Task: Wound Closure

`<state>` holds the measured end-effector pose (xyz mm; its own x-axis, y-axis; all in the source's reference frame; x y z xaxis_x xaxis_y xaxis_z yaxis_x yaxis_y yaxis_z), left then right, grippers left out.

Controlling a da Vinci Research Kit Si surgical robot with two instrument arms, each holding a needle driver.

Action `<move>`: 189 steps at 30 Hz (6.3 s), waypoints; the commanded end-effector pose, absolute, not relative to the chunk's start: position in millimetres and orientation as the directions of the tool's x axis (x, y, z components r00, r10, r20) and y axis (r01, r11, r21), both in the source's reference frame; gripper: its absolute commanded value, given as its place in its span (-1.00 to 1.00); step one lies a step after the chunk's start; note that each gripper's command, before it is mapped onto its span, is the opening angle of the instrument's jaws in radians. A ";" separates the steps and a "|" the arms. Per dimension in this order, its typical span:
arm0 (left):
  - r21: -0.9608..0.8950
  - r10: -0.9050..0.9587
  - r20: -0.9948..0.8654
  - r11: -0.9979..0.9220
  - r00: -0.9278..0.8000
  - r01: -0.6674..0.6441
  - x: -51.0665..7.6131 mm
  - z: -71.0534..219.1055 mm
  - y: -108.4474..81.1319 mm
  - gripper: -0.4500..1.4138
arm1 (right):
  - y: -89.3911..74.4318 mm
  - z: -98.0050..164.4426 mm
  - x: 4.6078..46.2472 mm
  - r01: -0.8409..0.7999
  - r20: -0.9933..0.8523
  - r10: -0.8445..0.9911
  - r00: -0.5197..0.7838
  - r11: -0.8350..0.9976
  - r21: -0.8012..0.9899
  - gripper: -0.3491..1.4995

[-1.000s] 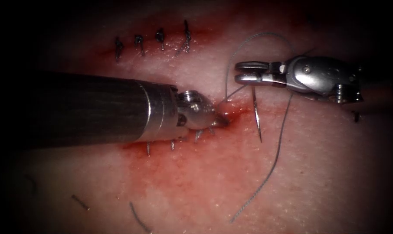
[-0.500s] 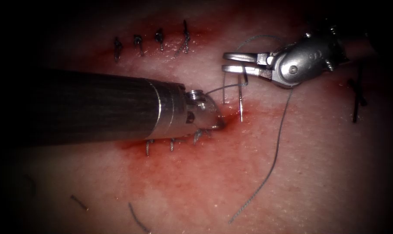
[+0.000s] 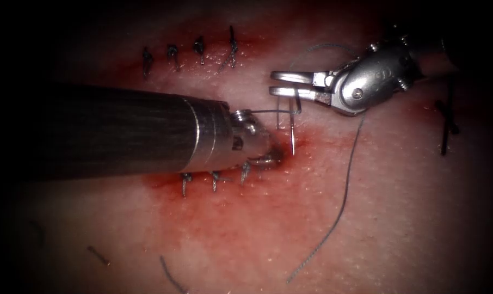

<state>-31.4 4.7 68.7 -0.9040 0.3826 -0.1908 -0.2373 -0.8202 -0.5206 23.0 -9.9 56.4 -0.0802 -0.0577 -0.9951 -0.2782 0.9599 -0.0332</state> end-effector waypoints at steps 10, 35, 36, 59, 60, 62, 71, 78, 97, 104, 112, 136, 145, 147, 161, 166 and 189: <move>-0.521 0.401 -0.219 -0.819 -0.890 -0.240 -31.6 69.0 4.2 0.12 | -10.1 57.1 24.1 -0.296 -0.994 -0.067 -0.089 0.954 -0.038 -1.00; -0.521 0.420 -0.247 -0.817 -0.873 -0.246 -30.9 68.2 4.5 0.01 | -14.0 59.8 24.4 -0.215 -0.994 -0.088 -0.068 0.974 -0.071 -1.00; -0.521 0.420 -0.247 -0.817 -0.873 -0.246 -30.9 68.2 4.5 0.01 | -14.0 59.8 24.4 -0.215 -0.994 -0.088 -0.068 0.974 -0.071 -1.00; -0.308 0.477 -0.573 -0.879 -0.667 -0.364 -30.7 53.7 5.5 -0.42 | -12.3 60.3 24.0 -0.194 -0.998 -0.051 -0.049 0.980 -0.040 -1.00; -0.307 0.480 -0.580 -0.877 -0.658 -0.370 -31.0 53.7 5.3 -0.42 | -12.2 60.3 24.0 -0.194 -0.998 -0.051 -0.049 0.980 -0.041 -1.00; -0.303 0.483 -0.587 -0.875 -0.650 -0.377 -31.3 53.8 4.9 -0.44 | -12.2 60.4 24.0 -0.192 -0.998 -0.046 -0.047 0.981 -0.036 -1.00; -0.288 0.468 -0.624 -0.882 -0.626 -0.372 -33.9 56.5 1.8 -0.53 | -11.8 60.5 23.8 -0.174 -0.999 -0.006 -0.036 0.985 0.000 -1.00; -0.277 0.436 -0.640 -0.899 -0.633 -0.339 -35.5 60.0 0.9 -0.53 | -11.7 60.6 23.6 -0.120 -1.000 -0.003 -0.013 0.993 -0.001 -1.00; -0.299 0.422 -0.572 -0.906 -0.704 -0.299 -34.4 62.9 -4.2 -0.51 | -11.3 60.6 23.9 -0.016 -0.998 0.053 0.027 0.998 0.053 -1.00; -0.310 0.421 -0.568 -0.905 -0.707 -0.291 -35.3 64.2 -5.1 -0.51 | -10.7 60.8 23.9 -0.028 -0.995 0.090 0.034 0.996 0.089 -1.00; -0.314 0.418 -0.555 -0.906 -0.719 -0.284 -35.3 65.5 -5.6 -0.50 | -10.0 61.1 23.8 -0.058 -0.983 0.178 0.037 0.983 0.176 -1.00; -0.318 0.409 -0.536 -0.908 -0.739 -0.272 -34.4 66.1 -6.4 -0.48 | -9.3 64.8 25.5 -0.044 -0.523 0.849 0.076 0.527 0.849 -1.00; -0.318 0.405 -0.538 -0.910 -0.739 -0.267 -34.0 66.0 -6.7 -0.48 | -10.4 64.4 25.6 -0.036 -0.238 0.969 0.059 0.240 0.970 -1.00; -0.319 0.405 -0.538 -0.910 -0.739 -0.266 -33.9 66.0 -6.7 -0.48 | -10.8 64.2 25.7 -0.030 -0.191 0.979 0.065 0.193 0.981 -1.00; -0.312 0.397 -0.535 -0.913 -0.745 -0.263 -32.5 65.2 -6.3 -0.48 | -15.7 62.3 25.7 0.000 -0.025 0.976 0.215 0.025 1.000 -1.00; -0.302 0.400 -0.527 -0.913 -0.750 -0.274 -31.0 63.6 -5.5 -0.44 | -19.3 60.5 23.5 -0.006 -0.027 0.971 0.238 0.030 1.000 -1.00; -0.078 0.213 -0.701 -0.971 -0.680 -0.224 -33.9 56.5 -4.9 0.26 | -14.5 60.3 20.3 -0.145 -0.256 0.956 -0.145 0.235 0.961 0.86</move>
